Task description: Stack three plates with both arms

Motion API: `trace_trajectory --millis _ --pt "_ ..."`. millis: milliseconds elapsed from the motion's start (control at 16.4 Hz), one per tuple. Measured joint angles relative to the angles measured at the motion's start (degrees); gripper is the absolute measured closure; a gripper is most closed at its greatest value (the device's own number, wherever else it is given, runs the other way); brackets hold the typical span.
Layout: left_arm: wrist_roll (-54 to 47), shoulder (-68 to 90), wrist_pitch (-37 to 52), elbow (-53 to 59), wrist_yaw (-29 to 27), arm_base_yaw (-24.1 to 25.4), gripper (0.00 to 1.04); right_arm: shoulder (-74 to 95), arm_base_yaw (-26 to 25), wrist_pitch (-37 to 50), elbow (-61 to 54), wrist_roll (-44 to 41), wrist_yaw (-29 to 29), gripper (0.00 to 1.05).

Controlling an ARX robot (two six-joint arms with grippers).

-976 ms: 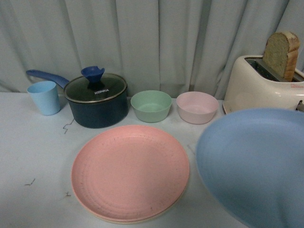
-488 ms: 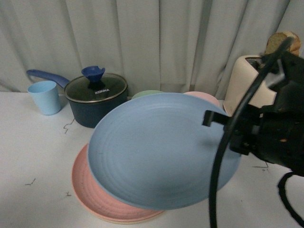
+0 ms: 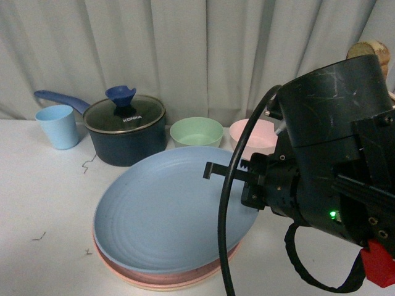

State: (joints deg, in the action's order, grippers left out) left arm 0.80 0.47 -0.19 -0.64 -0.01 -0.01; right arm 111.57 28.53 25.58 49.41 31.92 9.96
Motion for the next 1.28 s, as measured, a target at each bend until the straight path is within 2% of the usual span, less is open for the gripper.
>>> trace_trajectory --millis 488,549,854,1037,1281 --pt "0.0 0.0 -0.02 0.0 0.0 0.0 0.07 3.21 1.49 0.76 1.2 -0.04 2.89 1.02" --pt "0.0 0.0 -0.02 0.0 0.0 0.0 0.07 3.63 1.51 0.61 1.2 -0.28 2.69 0.96" --pt "0.0 0.0 -0.02 0.0 0.0 0.0 0.07 1.2 0.61 0.74 -0.96 -0.5 -0.13 0.39" --pt "0.0 0.0 -0.02 0.0 0.0 0.0 0.07 -5.9 -1.84 0.09 -2.54 0.31 -3.5 0.05" --pt "0.02 0.0 -0.02 0.0 0.0 0.0 0.07 -17.51 -5.01 0.68 -6.58 2.67 -6.67 0.06"
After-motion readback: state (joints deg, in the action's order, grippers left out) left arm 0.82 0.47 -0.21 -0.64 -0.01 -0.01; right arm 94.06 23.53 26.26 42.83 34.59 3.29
